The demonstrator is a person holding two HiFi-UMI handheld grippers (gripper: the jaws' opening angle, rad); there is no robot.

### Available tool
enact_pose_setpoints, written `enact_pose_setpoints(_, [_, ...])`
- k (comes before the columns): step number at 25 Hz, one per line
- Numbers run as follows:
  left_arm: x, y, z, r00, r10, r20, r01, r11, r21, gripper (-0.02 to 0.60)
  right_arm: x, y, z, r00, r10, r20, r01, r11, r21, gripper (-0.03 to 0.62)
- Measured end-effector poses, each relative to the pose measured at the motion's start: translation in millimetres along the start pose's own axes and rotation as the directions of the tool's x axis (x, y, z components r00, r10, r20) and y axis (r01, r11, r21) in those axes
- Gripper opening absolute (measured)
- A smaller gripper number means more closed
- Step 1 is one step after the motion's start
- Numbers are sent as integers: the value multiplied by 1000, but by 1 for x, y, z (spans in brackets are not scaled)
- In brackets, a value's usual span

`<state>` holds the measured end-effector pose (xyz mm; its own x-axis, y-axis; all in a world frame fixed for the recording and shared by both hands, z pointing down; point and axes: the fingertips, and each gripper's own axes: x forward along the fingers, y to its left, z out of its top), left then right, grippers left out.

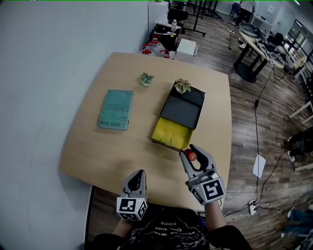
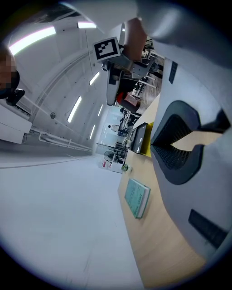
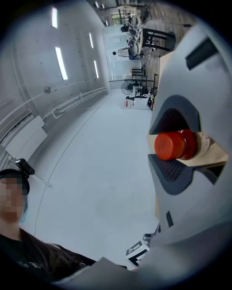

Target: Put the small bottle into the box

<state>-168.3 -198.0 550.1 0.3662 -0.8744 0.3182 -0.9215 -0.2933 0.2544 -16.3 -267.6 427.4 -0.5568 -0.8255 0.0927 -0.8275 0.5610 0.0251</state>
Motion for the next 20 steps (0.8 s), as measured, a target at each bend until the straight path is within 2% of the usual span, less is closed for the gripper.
enact_pose_setpoints(8, [8,0,7,1000,24,10,-24,1000,9,4,35,-20,16,999,32,29,-32,999,-12,144])
enact_pose_setpoints(17, [27,0,22,998,41,37,-43,998,44,3,79,-38,-6,997,76,-18,-76,997,-12,144])
enact_pose_setpoints(20, [36,2,19,999,45,21,-46,998,53,3,99,-43,-22,995,95,-39,-95,995,-4,144])
